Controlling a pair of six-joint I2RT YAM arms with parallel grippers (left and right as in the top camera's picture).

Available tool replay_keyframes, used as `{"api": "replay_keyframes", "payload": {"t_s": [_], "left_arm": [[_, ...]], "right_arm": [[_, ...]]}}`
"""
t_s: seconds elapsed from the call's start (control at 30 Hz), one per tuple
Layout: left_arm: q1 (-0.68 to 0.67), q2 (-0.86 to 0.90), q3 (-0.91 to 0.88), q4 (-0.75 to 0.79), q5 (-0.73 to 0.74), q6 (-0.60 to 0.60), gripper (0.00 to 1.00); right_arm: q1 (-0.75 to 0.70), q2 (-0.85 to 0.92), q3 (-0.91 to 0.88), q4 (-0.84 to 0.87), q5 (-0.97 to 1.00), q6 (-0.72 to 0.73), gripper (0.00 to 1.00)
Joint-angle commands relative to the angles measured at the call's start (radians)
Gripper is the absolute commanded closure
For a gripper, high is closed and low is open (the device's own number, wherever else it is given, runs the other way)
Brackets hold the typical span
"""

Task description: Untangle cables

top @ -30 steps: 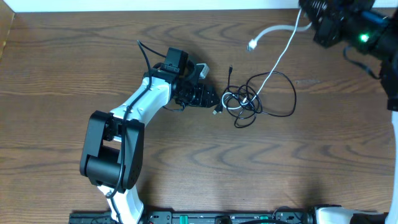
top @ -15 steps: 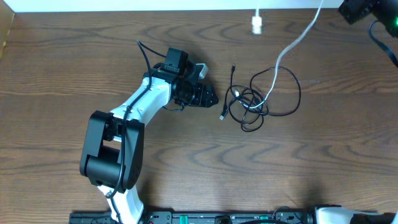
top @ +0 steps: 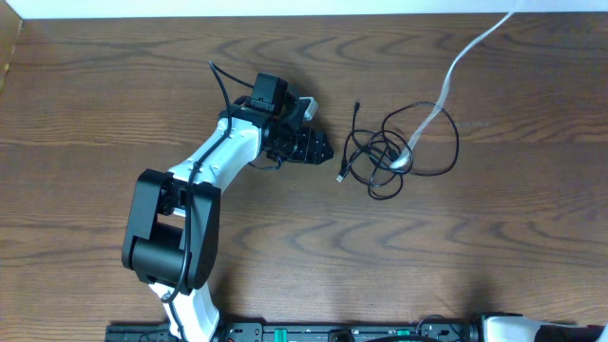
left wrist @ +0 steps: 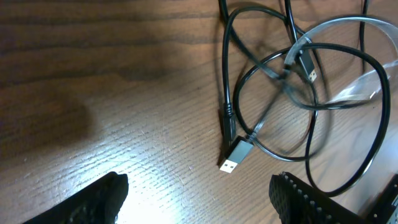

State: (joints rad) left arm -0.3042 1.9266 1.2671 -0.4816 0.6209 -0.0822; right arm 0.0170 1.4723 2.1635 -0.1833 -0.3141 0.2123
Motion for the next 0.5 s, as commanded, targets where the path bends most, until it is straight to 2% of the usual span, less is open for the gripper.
{"api": "replay_keyframes", "payload": {"t_s": [0.0,0.1,0.2,0.37,0.47], "left_arm": [[-0.001,-0.002,-0.002,-0.003,-0.013,-0.002,0.23],[-0.001,-0.002,-0.002,-0.003,-0.013,-0.002,0.23],[-0.001,-0.002,-0.002,-0.002,-0.013,-0.002,0.23],[-0.001,-0.002,-0.002,-0.003,-0.013,-0.002,0.23],[-0.001,-0.002,-0.002,-0.003,-0.013,-0.002,0.23]], "right_arm": [[-0.004,-0.008,0.016,0.072,0.025,-0.03,0.99],[-0.004,-0.008,0.016,0.119,0.048,-0.046,0.99],[-0.004,-0.008,0.016,0.097,0.058,-0.046,0.99],[-0.004,-0.006,0.016,-0.046,0.071,-0.09,0.99],[-0.005,-0.006,0.015,-0.173,0.179,-0.131,0.99]]}}
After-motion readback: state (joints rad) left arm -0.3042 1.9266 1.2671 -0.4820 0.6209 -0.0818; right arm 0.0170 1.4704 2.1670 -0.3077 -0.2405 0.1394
